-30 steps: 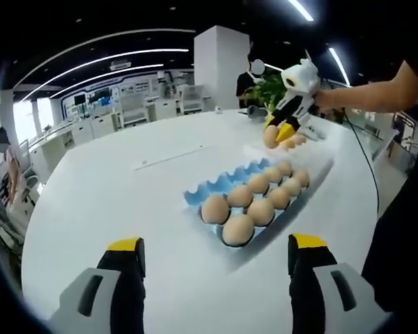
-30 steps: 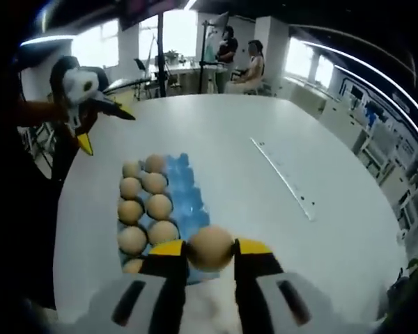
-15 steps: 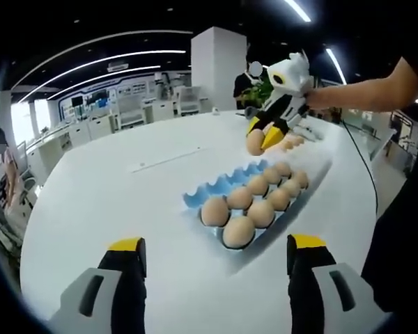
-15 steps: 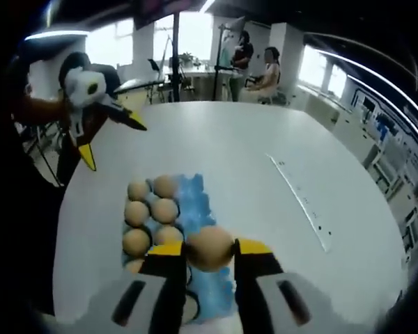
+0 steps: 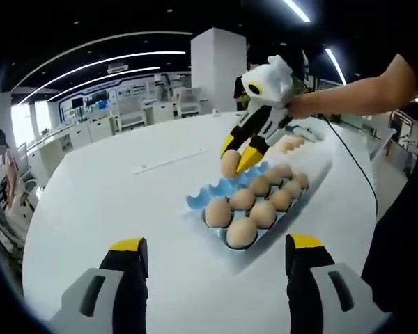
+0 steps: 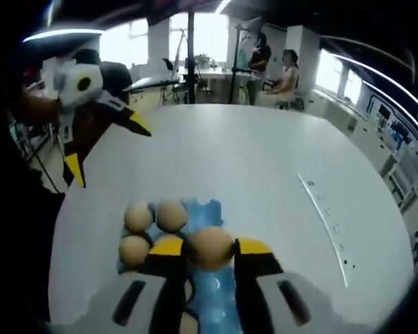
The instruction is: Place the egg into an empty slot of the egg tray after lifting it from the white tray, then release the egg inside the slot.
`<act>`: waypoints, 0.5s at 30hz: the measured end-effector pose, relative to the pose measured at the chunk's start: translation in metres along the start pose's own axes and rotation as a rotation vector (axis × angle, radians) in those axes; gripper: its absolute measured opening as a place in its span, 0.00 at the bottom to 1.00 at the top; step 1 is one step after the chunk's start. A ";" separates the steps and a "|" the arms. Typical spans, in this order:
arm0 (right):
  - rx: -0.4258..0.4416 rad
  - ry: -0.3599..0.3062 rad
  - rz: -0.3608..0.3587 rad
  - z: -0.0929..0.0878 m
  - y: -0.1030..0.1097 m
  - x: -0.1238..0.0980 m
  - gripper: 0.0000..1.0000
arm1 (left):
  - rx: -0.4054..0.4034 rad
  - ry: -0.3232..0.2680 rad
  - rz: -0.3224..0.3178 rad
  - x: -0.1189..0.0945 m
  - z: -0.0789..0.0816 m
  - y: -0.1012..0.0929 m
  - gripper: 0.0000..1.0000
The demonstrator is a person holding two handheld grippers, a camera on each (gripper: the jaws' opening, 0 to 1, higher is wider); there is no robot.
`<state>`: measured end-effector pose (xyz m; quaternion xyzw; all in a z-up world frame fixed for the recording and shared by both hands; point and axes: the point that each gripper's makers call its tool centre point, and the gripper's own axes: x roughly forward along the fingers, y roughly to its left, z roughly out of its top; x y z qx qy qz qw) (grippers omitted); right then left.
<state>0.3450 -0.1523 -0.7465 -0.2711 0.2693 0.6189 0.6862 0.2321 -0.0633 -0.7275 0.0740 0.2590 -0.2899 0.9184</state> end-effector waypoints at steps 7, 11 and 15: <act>-0.004 0.007 0.023 0.011 0.002 0.023 0.26 | 0.003 0.004 -0.009 0.000 0.000 0.003 0.81; -0.010 0.010 0.028 0.018 0.002 0.035 0.26 | 0.004 0.002 -0.021 0.000 0.001 0.007 0.80; -0.014 0.022 0.036 0.020 0.003 0.046 0.26 | 0.013 0.000 -0.024 -0.001 0.001 0.010 0.79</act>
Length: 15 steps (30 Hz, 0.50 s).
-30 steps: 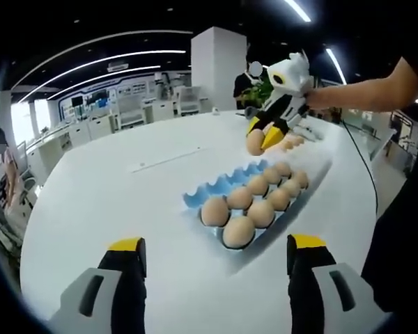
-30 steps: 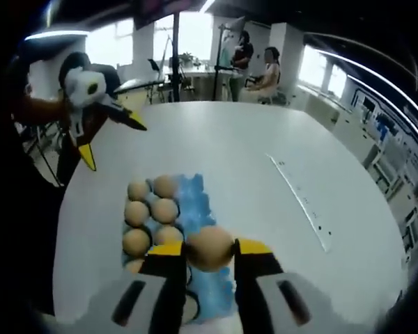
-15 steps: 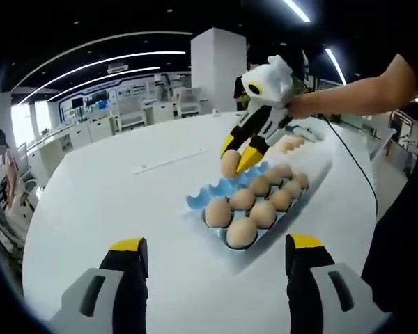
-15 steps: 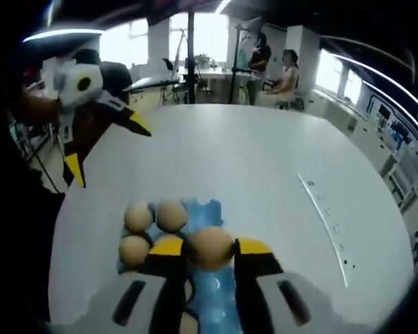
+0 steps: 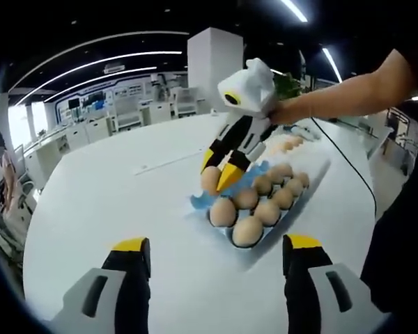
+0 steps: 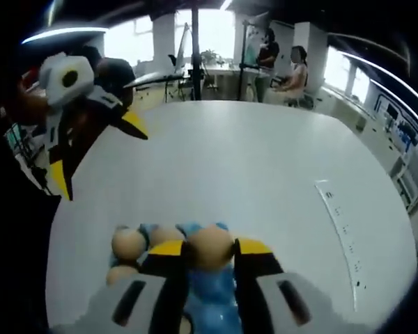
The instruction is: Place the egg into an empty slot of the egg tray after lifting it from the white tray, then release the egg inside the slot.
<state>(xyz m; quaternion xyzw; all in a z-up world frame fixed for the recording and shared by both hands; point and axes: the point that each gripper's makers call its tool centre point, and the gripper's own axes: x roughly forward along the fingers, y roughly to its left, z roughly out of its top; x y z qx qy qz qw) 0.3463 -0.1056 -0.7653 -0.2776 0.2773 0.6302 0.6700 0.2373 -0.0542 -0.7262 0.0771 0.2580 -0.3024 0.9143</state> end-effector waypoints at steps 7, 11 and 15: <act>-0.001 0.030 0.011 -0.002 0.001 0.015 0.26 | 0.008 -0.008 -0.003 -0.004 0.000 0.005 0.78; 0.039 0.026 0.020 -0.003 0.000 0.017 0.26 | 0.005 -0.013 0.000 -0.006 0.000 0.008 0.78; 0.090 0.038 0.033 -0.006 -0.001 0.022 0.26 | 0.003 -0.016 0.002 -0.008 -0.001 0.011 0.78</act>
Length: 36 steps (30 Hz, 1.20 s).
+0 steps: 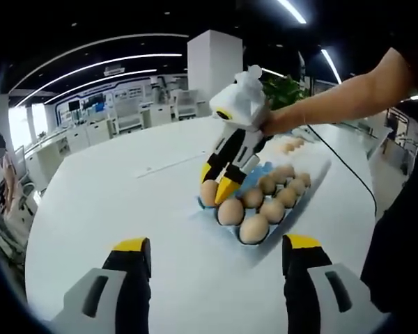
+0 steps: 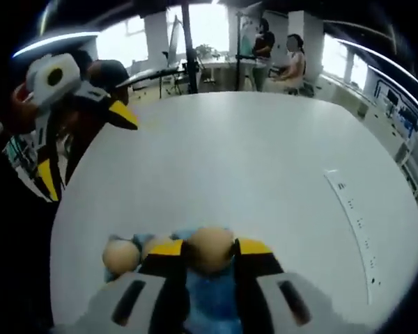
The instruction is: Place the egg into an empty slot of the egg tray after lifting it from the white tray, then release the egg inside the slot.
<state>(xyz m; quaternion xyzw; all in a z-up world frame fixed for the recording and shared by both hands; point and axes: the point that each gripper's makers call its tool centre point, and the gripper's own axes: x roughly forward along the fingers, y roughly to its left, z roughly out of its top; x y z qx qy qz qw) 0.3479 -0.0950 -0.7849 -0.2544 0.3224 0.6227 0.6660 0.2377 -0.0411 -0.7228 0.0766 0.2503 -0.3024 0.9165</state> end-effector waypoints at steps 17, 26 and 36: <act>0.099 -0.037 0.034 -0.005 0.001 0.008 0.28 | -0.006 0.001 0.007 -0.003 -0.002 -0.001 0.76; 0.090 -0.084 0.013 -0.012 0.001 -0.013 0.27 | -0.004 -0.006 0.005 -0.002 0.002 -0.006 0.75; 0.112 -0.125 -0.043 -0.028 -0.006 -0.048 0.26 | -0.001 -0.012 -0.007 0.002 0.007 -0.012 0.75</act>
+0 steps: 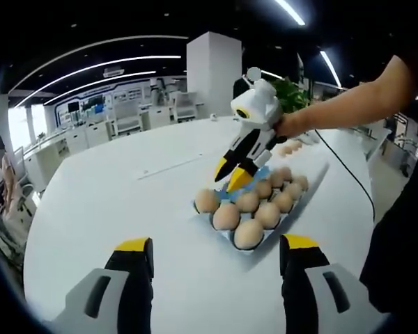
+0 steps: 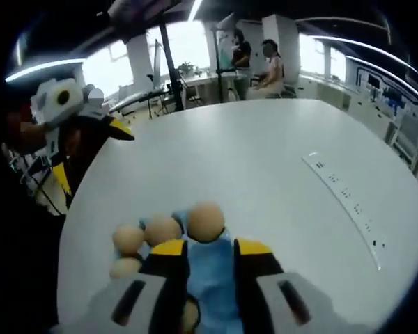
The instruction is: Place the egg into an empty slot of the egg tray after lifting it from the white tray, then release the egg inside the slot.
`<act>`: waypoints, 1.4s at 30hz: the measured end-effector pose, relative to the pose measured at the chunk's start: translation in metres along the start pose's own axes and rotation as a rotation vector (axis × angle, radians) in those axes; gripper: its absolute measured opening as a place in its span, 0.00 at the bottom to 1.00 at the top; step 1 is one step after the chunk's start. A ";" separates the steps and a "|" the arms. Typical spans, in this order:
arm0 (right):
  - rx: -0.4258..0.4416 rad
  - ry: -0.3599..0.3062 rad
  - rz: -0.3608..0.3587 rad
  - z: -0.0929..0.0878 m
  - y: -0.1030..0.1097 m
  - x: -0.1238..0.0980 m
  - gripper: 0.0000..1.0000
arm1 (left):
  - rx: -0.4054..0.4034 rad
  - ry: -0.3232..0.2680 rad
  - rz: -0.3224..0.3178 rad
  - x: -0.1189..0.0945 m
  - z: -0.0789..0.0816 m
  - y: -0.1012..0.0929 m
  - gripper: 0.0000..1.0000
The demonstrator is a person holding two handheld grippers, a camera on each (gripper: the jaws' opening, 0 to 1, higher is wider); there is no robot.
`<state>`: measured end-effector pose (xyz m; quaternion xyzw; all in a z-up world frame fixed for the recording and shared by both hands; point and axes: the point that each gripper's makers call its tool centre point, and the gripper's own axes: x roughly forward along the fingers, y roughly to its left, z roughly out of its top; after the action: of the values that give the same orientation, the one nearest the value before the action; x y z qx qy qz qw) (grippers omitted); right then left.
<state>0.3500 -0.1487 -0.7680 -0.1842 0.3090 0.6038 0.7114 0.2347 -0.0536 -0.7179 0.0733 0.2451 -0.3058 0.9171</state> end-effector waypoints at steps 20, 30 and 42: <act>0.052 0.102 -0.211 -0.086 -0.050 -0.102 0.26 | -0.003 -0.007 0.004 0.009 0.007 -0.008 0.73; 0.107 0.168 -0.376 -0.136 -0.085 -0.163 0.26 | -0.002 -0.003 0.010 0.015 0.008 -0.011 0.72; 0.120 0.227 -0.407 -0.164 -0.089 -0.181 0.26 | 0.004 0.004 0.016 0.022 0.012 -0.021 0.72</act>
<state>0.3868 -0.4059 -0.7800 -0.2667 0.3787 0.4040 0.7888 0.2421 -0.0851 -0.7184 0.0778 0.2457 -0.2986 0.9189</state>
